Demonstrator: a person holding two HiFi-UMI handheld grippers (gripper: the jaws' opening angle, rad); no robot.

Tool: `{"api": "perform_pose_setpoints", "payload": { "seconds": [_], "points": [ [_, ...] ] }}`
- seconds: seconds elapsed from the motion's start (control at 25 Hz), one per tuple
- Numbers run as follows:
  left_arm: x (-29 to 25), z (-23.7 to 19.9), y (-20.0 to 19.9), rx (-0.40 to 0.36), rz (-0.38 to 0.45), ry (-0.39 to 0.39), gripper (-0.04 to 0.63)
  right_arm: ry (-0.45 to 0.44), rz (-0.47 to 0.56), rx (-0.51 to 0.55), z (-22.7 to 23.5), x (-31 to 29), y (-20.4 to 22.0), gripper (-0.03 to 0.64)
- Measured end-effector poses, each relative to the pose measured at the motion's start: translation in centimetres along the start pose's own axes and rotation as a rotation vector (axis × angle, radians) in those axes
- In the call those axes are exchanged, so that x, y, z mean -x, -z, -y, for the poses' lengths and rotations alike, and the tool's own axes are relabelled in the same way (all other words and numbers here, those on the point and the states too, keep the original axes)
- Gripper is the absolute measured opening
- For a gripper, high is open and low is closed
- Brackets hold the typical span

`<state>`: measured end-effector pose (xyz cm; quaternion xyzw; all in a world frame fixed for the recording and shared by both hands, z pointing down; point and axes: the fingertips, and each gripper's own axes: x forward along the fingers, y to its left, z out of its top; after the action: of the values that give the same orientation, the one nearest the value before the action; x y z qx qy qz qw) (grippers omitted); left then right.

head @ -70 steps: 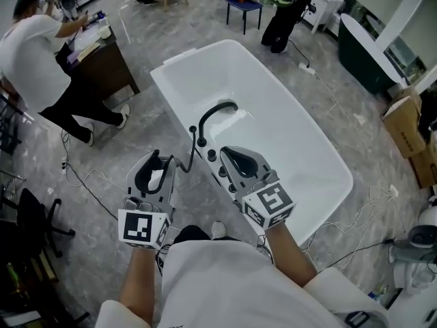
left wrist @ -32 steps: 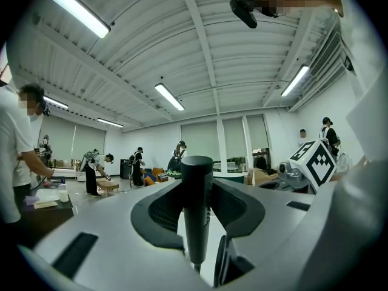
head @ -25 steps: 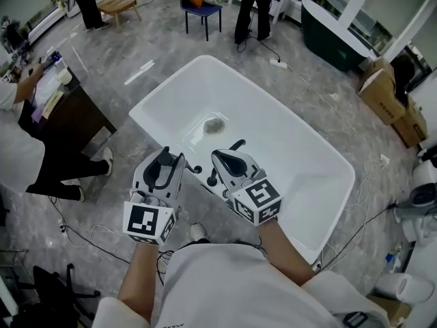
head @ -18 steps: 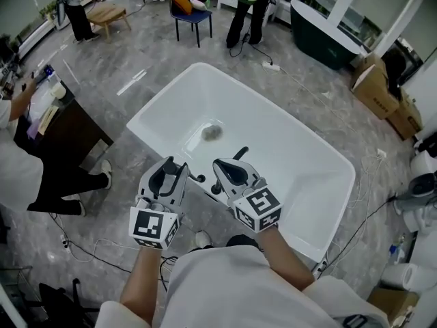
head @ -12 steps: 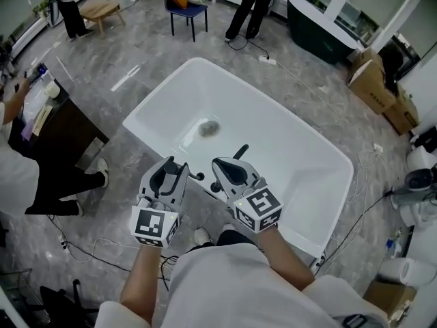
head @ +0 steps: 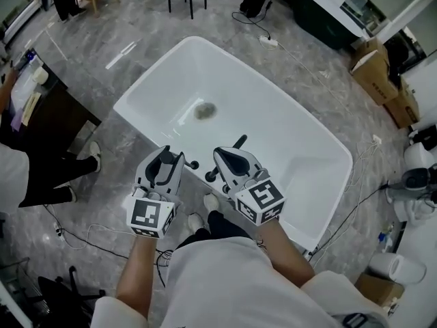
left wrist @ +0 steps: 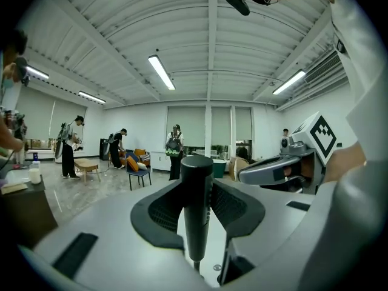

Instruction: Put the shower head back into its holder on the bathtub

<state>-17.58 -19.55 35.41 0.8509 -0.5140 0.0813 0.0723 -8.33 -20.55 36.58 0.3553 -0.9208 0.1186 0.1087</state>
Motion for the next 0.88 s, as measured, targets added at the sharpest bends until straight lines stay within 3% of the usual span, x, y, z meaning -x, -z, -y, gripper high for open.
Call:
{"api": "perform_pose_setpoints", "payload": {
  "seconds": [0.44, 0.88],
  "points": [
    [-3.2, -1.9, 4.5, 0.047, -0.083, -0.027, 0.141, -0.04, -0.063, -0.022, 2.0, -2.8, 3.7, 0.018],
    [-5.4, -1.8, 11.0, 0.075, -0.163, -0.016, 0.141, -0.054, -0.122, -0.002, 0.9, -4.2, 9.5, 0.018]
  ]
}}
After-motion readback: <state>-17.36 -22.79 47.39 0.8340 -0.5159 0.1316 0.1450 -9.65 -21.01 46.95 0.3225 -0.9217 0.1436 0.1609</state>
